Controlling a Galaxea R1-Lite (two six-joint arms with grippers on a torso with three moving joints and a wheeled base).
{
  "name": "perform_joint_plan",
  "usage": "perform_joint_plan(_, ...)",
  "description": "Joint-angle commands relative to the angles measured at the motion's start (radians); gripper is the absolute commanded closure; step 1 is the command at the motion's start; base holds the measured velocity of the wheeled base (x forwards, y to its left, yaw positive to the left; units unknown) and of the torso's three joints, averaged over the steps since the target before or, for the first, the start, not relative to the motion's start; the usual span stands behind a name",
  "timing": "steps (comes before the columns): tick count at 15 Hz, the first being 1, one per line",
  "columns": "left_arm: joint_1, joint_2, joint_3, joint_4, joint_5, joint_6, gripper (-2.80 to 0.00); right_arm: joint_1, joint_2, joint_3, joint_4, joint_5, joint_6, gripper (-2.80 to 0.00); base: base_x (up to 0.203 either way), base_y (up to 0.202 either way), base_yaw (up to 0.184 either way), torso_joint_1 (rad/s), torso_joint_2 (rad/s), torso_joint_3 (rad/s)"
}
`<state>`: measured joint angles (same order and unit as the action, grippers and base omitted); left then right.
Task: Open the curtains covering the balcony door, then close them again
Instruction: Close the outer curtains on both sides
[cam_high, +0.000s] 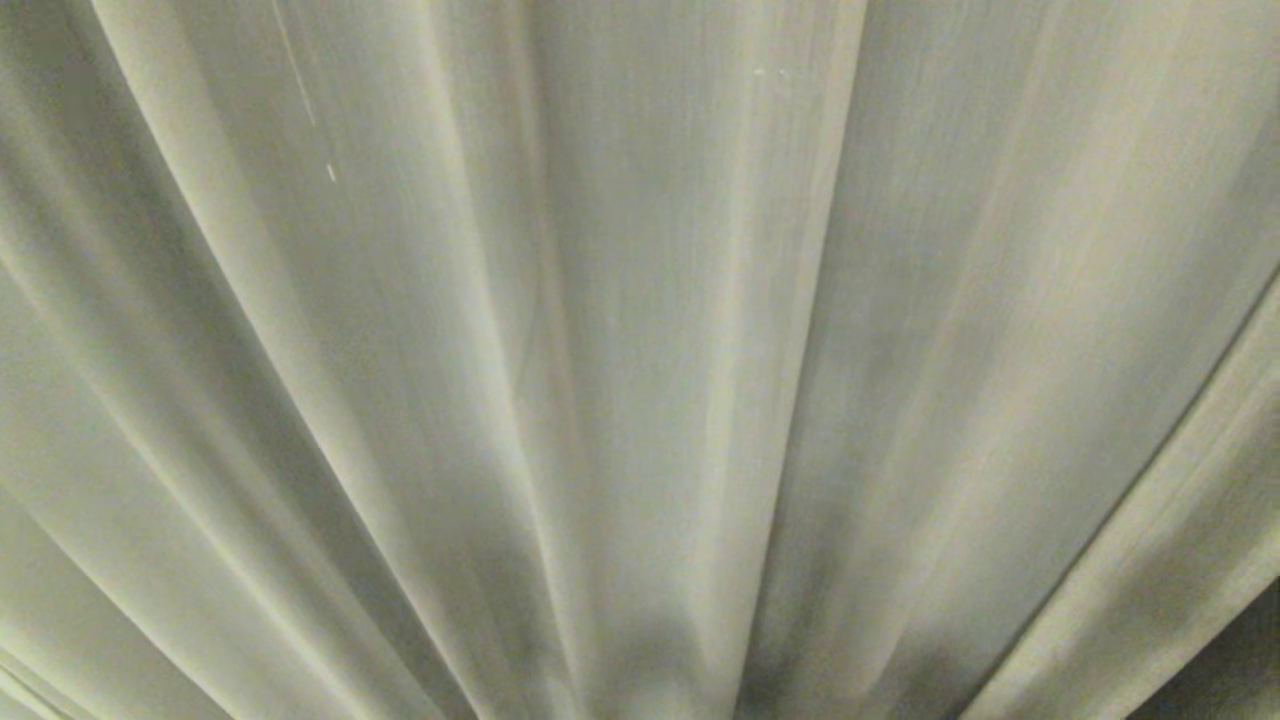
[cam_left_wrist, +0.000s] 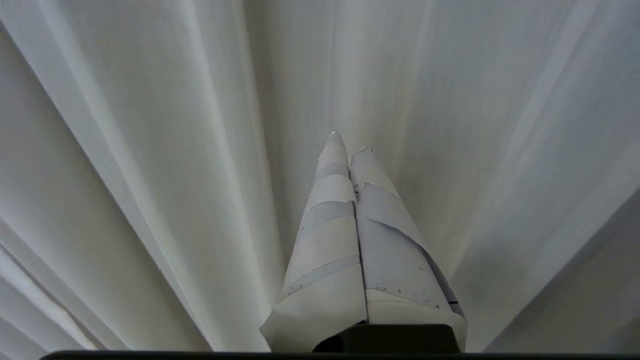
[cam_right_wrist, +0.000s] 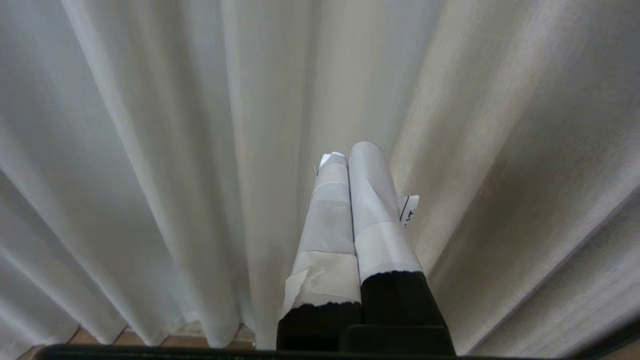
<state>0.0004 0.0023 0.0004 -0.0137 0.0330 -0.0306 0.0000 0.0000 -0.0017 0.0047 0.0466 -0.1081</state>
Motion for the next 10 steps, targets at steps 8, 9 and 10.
perform_joint_plan(8, 0.000, -0.002, 0.000, 0.000, 0.001, -0.002, 0.00, 0.000, 0.002, 0.000, -0.002, 0.004, -0.012, 0.00, 0.000, 0.000, 0.000, 0.000, 0.00, 0.000)
perform_joint_plan(9, 0.001, -0.002, 0.000, 0.000, 0.001, -0.002, 0.00, 0.000, 0.002, 0.000, -0.002, 0.004, -0.016, 0.00, 0.000, 0.000, 0.000, 0.000, 0.00, 0.000)
perform_joint_plan(10, 0.000, -0.002, 0.000, 0.000, 0.001, -0.002, 0.00, 0.000, 0.002, 0.000, -0.002, 0.001, -0.015, 0.00, 0.000, 0.000, 0.000, 0.000, 0.00, 0.000)
